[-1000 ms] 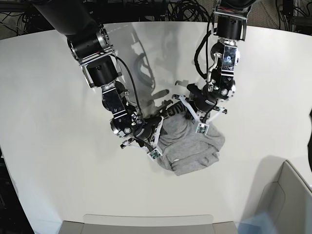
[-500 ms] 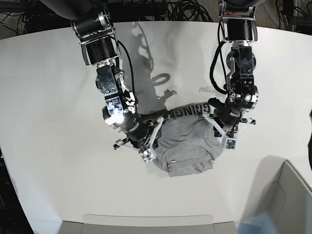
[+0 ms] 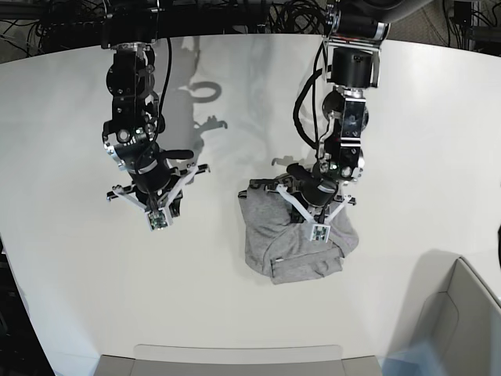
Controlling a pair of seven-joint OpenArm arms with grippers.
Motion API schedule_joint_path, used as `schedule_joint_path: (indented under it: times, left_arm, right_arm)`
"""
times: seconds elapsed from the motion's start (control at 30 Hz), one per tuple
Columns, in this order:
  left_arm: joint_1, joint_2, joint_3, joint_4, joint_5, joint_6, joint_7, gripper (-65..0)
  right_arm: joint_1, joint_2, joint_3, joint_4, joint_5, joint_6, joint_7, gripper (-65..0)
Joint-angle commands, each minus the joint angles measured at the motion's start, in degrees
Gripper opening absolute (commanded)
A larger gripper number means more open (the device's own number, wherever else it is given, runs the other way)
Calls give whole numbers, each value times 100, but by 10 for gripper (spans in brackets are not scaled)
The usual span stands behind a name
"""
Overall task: Fold the T-shirt properly
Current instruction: 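Carry the folded bundle with the left gripper to the table corner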
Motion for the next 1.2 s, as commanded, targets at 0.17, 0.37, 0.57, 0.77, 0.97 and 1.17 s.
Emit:
schedule_joint_path:
  times: [0.17,0.37,0.57,0.77,0.97,1.17]
  left_arm:
    - [-536,19,0,-1189,-41,-25,-85,-650]
    - [-545,-333,8,-1857,-32,-25,-85,-650]
    - [-387,-1028,8,-1937,-32,-60,-76,-650]
    - [-264,-1854,8,-1937,-32,-1431,-5,-650]
    - [-140,-2487,8,-1901,-32,-1598,-32,-650]
    - [-123,-3050,211,-1937,425,-1607,-155,-650]
  right_arm:
    - [-386,79,-16,467,71,37,85,-627]
    - [-491,79,-16,520,53,37,76,-627]
    - [-535,52,-25,520,71,37,76,-627]
    - [-518,52,-42,520,71,37,76,-627]
    - [-518,43,-60,511,80,37,76,-627]
    - [-518,79,-34,511,45,46,76,-627]
